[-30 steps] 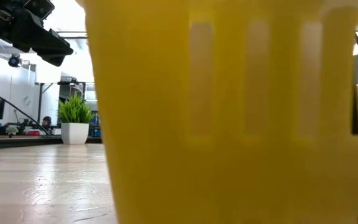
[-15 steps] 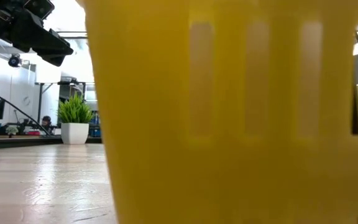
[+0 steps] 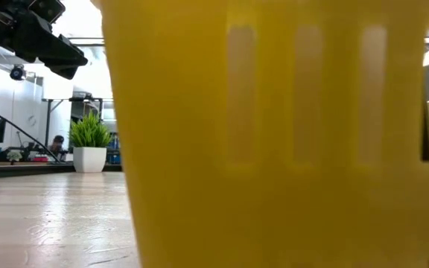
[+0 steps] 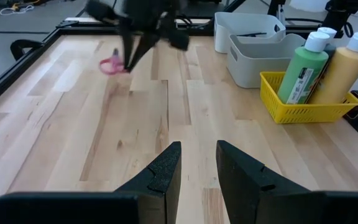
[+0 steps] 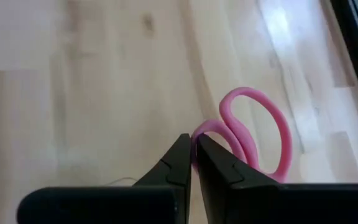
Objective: Pick & Place Paint Supplies
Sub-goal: Put the pink scissors into the gray bin
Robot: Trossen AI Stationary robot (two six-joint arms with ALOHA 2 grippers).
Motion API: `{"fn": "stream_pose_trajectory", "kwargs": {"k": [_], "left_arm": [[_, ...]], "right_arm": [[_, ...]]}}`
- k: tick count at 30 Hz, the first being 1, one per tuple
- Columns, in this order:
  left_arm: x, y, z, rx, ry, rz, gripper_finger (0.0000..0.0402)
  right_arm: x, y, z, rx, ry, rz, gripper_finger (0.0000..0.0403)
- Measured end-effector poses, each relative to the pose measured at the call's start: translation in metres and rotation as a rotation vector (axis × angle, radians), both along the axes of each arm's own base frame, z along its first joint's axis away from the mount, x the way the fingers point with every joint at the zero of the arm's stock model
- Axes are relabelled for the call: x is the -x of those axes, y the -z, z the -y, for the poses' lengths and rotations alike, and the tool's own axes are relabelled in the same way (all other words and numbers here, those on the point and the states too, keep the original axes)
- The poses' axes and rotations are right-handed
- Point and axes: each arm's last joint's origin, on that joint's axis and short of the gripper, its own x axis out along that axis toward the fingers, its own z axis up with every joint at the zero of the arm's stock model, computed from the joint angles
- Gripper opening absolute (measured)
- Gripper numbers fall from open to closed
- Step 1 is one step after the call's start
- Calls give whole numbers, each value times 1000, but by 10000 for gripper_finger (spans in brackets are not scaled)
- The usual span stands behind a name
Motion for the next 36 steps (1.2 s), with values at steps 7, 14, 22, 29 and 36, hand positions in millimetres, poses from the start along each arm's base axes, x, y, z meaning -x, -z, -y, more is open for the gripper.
{"fn": "stream_pose_trajectory", "kwargs": {"k": [7,14,22,29,36], "left_arm": [[0,0,0,0,0,0,104],[0,0,0,1,0,-1,104],[0,0,0,3,-1,-2,104],[0,0,0,3,-1,-2,104],[0,0,0,3,-1,-2,104]], "right_arm": [[27,-40,-34,-23,9,45,15],[62,-73,-70,-106,-34,96,15],[93,-94,-113,-186,-176,153,15],[114,-96,-151,-233,-329,149,15],[122,-91,-186,-279,-476,155,15]]}}
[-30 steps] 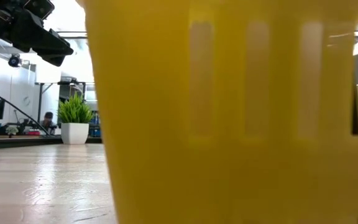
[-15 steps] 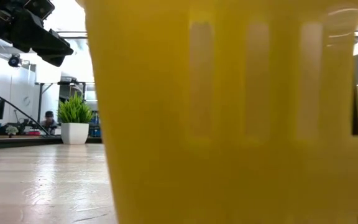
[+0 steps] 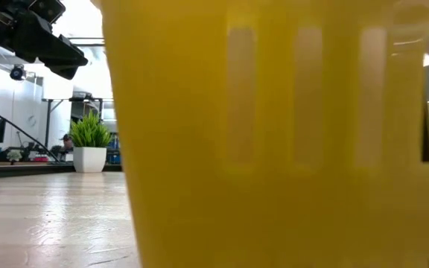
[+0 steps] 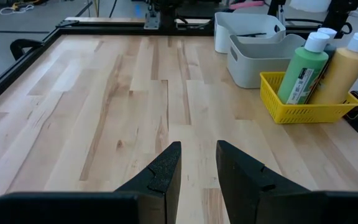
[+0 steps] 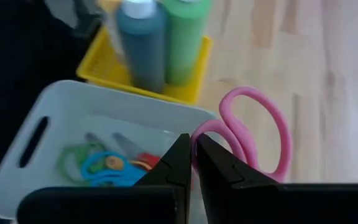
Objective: Pick & Place Paint Supplies
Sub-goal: Put the pink scissors into the gray bin
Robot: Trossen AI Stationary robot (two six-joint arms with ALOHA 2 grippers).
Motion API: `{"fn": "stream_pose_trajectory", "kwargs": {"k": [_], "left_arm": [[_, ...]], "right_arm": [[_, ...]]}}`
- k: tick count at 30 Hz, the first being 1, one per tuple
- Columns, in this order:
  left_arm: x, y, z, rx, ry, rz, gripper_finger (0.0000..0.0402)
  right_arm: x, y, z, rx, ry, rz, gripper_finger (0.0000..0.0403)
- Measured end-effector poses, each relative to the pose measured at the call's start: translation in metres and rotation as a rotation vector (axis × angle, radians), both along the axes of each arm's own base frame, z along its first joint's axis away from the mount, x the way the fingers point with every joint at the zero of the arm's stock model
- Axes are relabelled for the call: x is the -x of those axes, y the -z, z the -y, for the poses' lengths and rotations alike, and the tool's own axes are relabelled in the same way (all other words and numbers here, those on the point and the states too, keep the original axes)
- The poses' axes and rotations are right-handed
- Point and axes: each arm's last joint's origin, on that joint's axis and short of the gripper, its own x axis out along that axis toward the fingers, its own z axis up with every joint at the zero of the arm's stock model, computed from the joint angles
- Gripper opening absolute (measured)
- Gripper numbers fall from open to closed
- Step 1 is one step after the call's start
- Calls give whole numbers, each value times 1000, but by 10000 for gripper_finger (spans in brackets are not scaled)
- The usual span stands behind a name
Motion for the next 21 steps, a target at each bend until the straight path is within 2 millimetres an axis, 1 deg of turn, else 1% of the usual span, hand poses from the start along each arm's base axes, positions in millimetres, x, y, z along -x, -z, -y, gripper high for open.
{"fn": "stream_pose_trajectory", "kwargs": {"k": [5,10,14,21], "left_arm": [[0,0,0,0,1,0,104],[0,0,0,-1,1,0,104],[0,0,0,-3,2,1,104],[0,0,0,-3,2,0,104]], "right_arm": [[-1,6,-21,-42,-69,24,15],[-7,16,-40,-116,-160,6,15],[-13,30,-50,-111,-173,-21,15],[-22,59,-61,-91,-134,-104,15]]}}
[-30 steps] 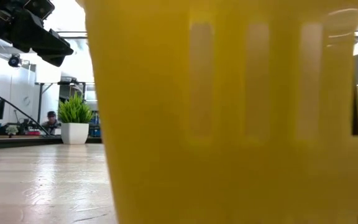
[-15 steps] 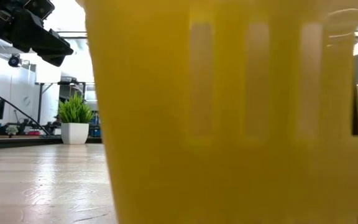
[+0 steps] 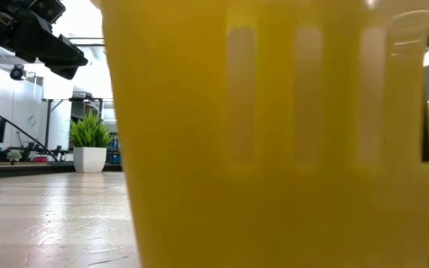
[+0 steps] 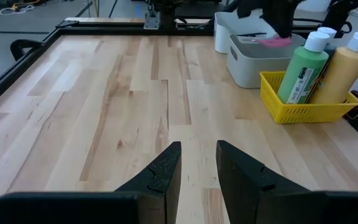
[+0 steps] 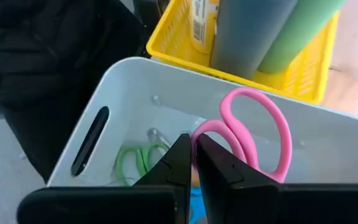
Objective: Pick & Place Paint Supplies
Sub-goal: Put the pink scissors into the gray bin
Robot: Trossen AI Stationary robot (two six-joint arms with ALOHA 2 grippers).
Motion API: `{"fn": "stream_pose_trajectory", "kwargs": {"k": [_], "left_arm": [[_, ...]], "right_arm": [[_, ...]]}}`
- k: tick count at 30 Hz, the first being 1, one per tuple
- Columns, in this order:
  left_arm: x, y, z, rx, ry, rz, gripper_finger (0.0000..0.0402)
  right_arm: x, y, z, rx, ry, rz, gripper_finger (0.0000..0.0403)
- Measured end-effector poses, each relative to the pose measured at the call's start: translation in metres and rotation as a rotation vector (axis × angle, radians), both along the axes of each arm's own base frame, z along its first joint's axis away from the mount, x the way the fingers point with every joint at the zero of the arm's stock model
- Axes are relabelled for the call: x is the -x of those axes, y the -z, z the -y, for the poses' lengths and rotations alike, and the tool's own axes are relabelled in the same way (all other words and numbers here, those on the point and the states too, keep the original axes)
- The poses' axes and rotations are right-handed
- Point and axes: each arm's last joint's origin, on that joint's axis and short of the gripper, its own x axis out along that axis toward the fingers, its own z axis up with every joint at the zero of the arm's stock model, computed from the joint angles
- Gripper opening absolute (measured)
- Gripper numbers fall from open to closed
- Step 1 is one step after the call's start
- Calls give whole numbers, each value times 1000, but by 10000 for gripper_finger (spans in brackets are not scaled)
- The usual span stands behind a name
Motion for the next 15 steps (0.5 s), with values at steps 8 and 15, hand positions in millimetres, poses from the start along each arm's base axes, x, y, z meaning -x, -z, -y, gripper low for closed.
{"fn": "stream_pose_trajectory", "kwargs": {"k": [8,15], "left_arm": [[0,0,0,0,0,0,104],[0,0,0,1,0,0,104]], "right_arm": [[-5,27,-9,41,-26,-83,15],[-8,45,-12,15,63,-167,15]]}}
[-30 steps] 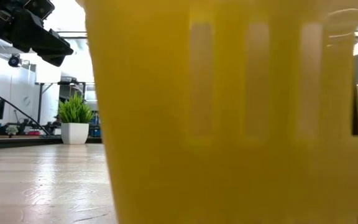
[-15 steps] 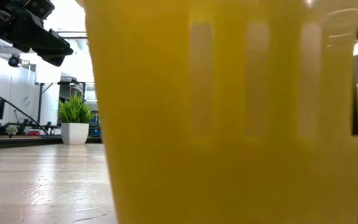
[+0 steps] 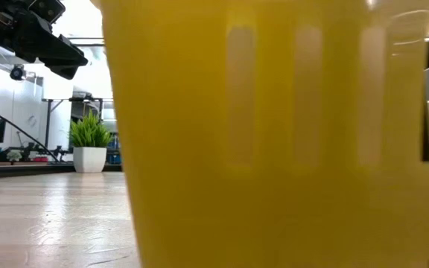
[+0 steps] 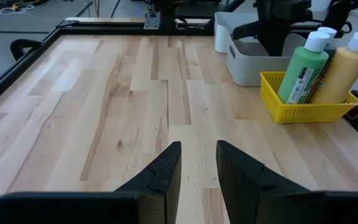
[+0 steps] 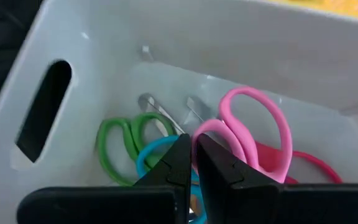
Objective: Pick & Place Paint Supplies
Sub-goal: Put the pink scissors into the gray bin
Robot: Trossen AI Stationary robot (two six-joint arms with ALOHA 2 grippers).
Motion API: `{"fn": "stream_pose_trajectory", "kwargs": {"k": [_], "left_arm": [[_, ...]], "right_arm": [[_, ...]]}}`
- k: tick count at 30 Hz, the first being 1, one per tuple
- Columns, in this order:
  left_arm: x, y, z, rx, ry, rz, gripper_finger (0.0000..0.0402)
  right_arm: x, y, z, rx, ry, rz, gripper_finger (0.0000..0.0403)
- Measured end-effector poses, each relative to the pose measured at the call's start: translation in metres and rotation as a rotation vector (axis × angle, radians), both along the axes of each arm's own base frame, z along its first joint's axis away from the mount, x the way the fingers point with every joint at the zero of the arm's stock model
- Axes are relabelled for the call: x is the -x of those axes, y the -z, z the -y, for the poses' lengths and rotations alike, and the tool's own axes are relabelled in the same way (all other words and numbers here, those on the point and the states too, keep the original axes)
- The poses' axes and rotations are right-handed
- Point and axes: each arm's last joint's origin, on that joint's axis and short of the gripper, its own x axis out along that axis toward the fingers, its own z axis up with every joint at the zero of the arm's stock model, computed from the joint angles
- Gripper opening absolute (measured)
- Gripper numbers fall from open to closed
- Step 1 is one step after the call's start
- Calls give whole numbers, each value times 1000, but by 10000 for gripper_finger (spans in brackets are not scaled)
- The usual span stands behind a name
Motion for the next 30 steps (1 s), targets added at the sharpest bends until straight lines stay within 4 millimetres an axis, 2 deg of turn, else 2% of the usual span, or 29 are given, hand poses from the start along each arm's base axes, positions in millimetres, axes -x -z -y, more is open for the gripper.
{"fn": "stream_pose_trajectory", "kwargs": {"k": [5,10,19,26,30], "left_arm": [[0,0,0,0,0,0,104],[0,0,0,3,-1,-1,104],[0,0,0,2,-1,0,104],[0,0,0,2,-1,0,104],[0,0,0,2,-1,0,104]], "right_arm": [[-1,8,-2,8,-6,-14,15],[-2,7,-3,0,-9,-3,18],[-2,6,-3,-13,10,-3,97],[-2,4,-3,-16,19,4,102],[-1,-7,-1,-41,20,30,102]]}}
